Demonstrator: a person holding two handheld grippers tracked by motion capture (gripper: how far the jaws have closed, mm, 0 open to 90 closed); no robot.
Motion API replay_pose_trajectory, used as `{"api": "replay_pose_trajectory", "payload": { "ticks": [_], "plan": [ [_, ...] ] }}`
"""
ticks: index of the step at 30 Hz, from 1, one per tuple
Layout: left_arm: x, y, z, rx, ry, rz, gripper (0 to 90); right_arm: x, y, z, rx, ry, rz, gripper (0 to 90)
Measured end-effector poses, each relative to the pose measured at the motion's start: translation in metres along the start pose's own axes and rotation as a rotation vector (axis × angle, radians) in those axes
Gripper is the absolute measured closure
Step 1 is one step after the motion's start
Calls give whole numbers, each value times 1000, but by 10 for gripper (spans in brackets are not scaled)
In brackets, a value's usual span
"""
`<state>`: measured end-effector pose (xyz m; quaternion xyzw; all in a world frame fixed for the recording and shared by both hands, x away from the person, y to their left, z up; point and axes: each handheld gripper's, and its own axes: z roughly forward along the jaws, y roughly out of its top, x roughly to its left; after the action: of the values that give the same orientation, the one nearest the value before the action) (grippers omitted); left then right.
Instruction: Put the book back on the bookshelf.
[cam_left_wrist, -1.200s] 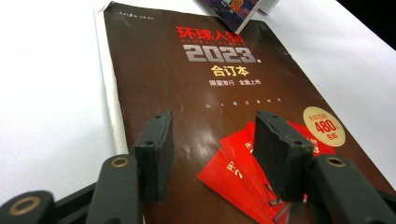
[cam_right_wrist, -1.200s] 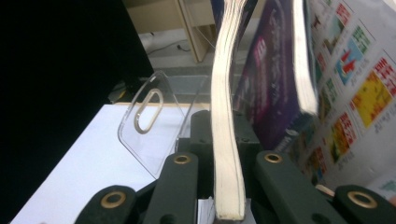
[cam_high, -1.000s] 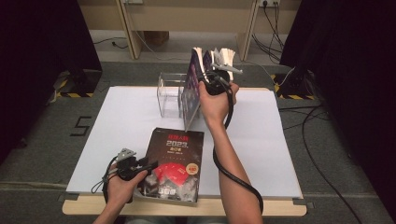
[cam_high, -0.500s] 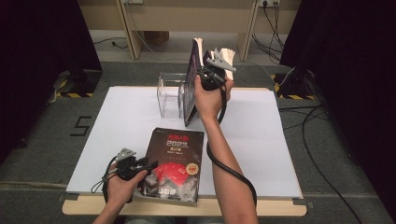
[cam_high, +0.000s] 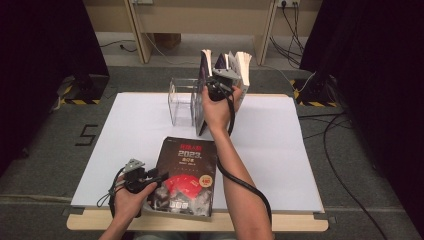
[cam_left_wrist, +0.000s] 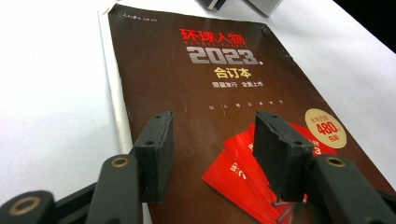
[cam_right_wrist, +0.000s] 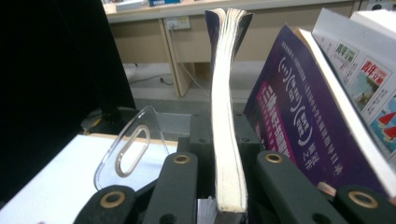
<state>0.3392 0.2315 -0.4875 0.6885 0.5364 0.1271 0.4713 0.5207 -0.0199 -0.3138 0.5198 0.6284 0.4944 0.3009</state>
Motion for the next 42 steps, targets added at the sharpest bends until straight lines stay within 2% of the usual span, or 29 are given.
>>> {"api": "replay_pose_trajectory", "payload": {
  "ticks": [8,13,16,25,27,34,39,42],
  "plan": [
    [-1,0,0,2,-1,4,474,-1,2,2,22,-25,-32,806],
    [-1,-1,0,1,-2,3,474,-5,3,2,40,-31,-43,760],
    [-2,-1,0,4,-4,3,474,-6,3,-2,56,-36,-69,730],
    [-3,-2,2,7,-6,5,474,-18,2,-24,62,-28,-40,684],
    [-4,-2,2,7,-6,7,474,-21,0,-30,56,-13,-19,686],
    [-3,-2,1,3,-6,6,475,-26,-12,-52,17,-19,-7,766],
    [-4,-2,1,3,-8,9,474,-28,-17,-62,5,-27,2,807],
    [-4,-2,1,1,-7,10,475,-28,-21,-66,7,-14,1,838]
  ]
}}
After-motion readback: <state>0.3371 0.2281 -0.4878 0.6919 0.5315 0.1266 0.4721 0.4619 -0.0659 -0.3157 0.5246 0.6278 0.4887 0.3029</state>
